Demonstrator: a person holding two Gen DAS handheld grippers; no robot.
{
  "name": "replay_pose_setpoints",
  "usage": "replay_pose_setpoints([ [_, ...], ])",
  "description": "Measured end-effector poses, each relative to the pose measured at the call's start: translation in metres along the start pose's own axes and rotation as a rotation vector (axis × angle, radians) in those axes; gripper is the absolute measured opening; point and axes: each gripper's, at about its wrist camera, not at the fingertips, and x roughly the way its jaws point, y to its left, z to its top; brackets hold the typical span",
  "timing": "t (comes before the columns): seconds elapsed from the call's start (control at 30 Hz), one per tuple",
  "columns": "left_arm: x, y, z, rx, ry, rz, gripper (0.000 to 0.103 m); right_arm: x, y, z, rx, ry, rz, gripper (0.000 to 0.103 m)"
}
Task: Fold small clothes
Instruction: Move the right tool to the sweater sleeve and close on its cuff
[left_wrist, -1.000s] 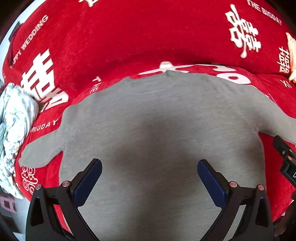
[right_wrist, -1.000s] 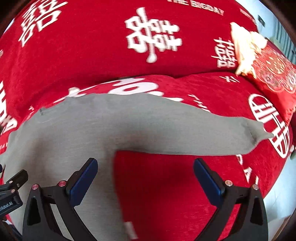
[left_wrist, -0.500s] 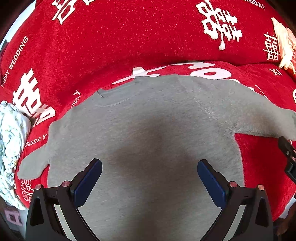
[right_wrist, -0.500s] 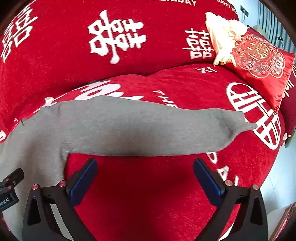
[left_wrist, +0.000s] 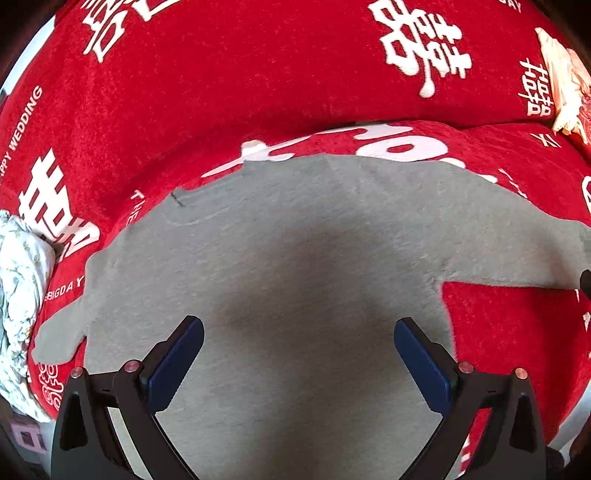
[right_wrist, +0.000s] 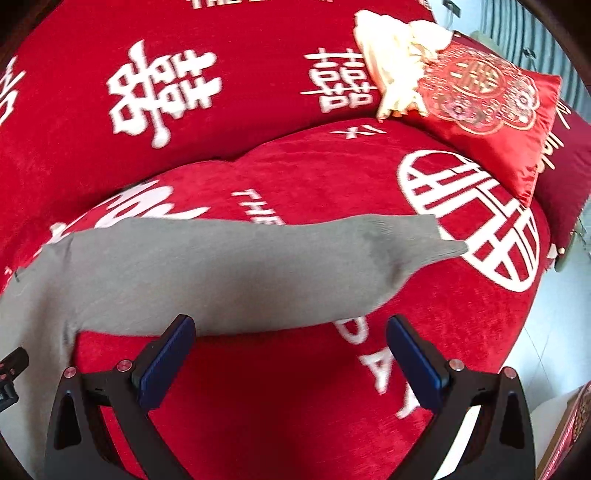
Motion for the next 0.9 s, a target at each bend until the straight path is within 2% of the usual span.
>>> replay_pose_setpoints([
  [0.3,-0.001,-0.022,0.009,0.021,-0.007,-0.011,0.103,0.028,-0.065,0.012,0.114,0.016,-0.038,0.103],
  [0.4,0.003,-0.022,0.011,0.004,0.001,-0.013,0.103,0.044,-0.086,0.016,0.163,0.029,0.004,0.101],
  [0.47,0.007,-0.022,0.012,-0.009,0.009,-0.014,0.103,0.052,-0.099,0.019,0.200,0.027,0.042,0.092],
  [0.6,0.014,-0.023,0.013,-0.025,0.025,-0.013,0.103,0.066,-0.114,0.025,0.258,0.019,0.115,0.080],
  [0.7,0.018,-0.024,0.014,-0.029,0.028,-0.009,0.103,0.071,-0.117,0.031,0.271,-0.016,0.124,0.075],
  [0.8,0.023,-0.024,0.017,-0.040,0.035,-0.008,0.103,0.078,-0.114,0.038,0.250,-0.014,0.115,0.059],
  [0.87,0.027,-0.023,0.019,-0.054,0.042,-0.012,0.103,0.083,-0.110,0.043,0.215,-0.003,0.114,0.038],
  [0.9,0.030,-0.023,0.020,-0.060,0.046,-0.013,0.103,0.086,-0.108,0.045,0.198,0.008,0.121,0.032],
])
